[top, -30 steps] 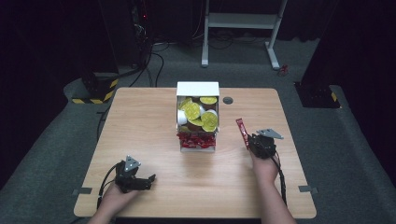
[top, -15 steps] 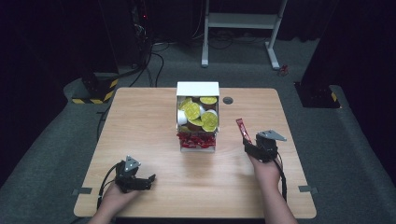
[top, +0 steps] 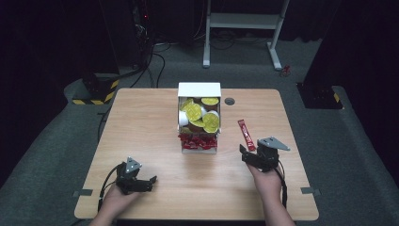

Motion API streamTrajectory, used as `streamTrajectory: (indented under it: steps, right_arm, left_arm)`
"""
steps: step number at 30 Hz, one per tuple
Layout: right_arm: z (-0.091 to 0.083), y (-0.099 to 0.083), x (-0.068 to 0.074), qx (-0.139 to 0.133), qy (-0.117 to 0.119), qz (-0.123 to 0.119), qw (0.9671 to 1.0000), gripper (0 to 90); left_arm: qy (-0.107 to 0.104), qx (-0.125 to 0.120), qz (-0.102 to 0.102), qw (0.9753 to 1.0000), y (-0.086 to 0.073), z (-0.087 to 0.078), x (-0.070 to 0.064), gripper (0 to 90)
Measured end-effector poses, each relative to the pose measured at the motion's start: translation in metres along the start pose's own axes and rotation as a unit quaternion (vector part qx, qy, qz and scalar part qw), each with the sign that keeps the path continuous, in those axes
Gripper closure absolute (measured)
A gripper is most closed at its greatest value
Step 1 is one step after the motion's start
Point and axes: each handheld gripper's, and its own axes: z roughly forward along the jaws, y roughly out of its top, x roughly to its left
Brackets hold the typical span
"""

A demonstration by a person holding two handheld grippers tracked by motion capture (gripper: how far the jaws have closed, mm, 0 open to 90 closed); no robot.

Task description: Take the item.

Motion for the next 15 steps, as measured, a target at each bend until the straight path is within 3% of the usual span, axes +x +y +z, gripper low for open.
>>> streamTrajectory:
  steps: [3,4,12,15]
  right_arm:
    - [-0.006,-0.006,0.007,-0.001,0.005,0.001,1.0,22.0]
    - [-0.007,-0.011,0.011,0.013,0.005,-0.004,0.9999,19.3]
    - [-0.005,-0.04,0.021,0.05,0.008,-0.027,0.9983,16.2]
    - [0.002,-0.057,0.023,0.081,0.004,-0.029,0.9963,15.7]
  left_arm:
    - [0.001,0.0,0.003,1.0,0.0,0.0,0.0,0.5]
    - [0.001,-0.001,0.003,1.0,0.0,0.0,0.0,0.5]
    - [0.0,0.0,0.002,1.0,0.0,0.0,0.0,0.5]
    - [0.0,0.0,0.002,1.0,0.0,0.0,0.0,0.5]
